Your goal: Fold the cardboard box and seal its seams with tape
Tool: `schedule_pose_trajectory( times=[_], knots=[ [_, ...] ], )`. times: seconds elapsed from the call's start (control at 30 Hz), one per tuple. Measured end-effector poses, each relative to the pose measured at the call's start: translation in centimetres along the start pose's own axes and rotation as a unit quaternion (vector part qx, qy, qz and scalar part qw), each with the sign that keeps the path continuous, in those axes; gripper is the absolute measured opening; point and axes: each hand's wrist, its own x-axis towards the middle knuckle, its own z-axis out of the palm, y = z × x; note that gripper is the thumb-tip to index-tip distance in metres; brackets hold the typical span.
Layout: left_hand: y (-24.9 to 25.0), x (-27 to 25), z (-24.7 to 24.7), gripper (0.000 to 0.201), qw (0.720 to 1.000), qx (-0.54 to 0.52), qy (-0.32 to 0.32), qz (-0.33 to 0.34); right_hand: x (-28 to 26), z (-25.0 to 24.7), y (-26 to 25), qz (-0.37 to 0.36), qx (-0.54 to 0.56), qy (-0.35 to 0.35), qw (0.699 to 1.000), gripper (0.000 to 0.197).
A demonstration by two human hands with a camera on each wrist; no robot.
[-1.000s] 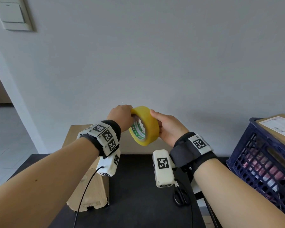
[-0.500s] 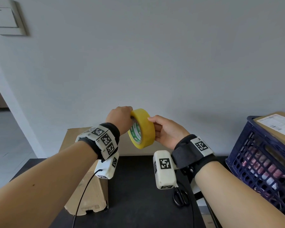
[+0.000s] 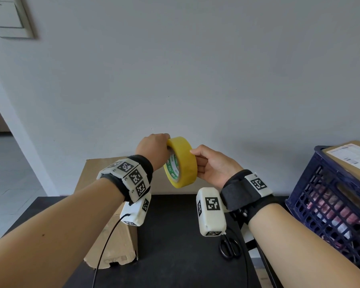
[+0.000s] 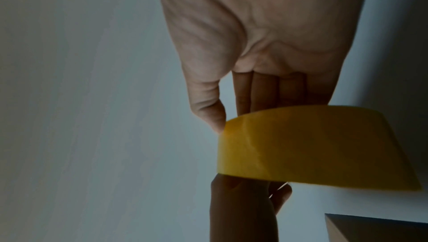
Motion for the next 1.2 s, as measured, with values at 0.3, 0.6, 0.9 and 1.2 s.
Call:
schedule_pose_trajectory(
  times=[0.3, 0.6, 0.9, 1.2],
  knots=[
    [-0.5, -0.5, 0.0, 0.016, 1.000, -0.013, 0.002, -0.006, -0.1, 0.5, 0.4, 0.000, 0.001, 0.007, 1.000, 0.006],
    [-1.0, -0.5, 0.1, 0.020, 0.999, -0.017, -0.029, -0.020, -0.2, 0.7, 0.4, 0.002, -0.006, 0.005, 1.000, 0.009],
    [-1.4, -1.5, -2.5, 0.027, 0.919, -0.241, -0.313, 0.016, -0.6, -0.1, -1.3, -0.052, -0.147, 0.040, 0.987, 0.010],
    [-0.7, -1.8, -1.7, 0.036, 0.894, -0.350, -0.276, -0.047, 0.7, -0.3, -0.9, -0.211, -0.376, 0.200, 0.880, 0.012]
  ],
)
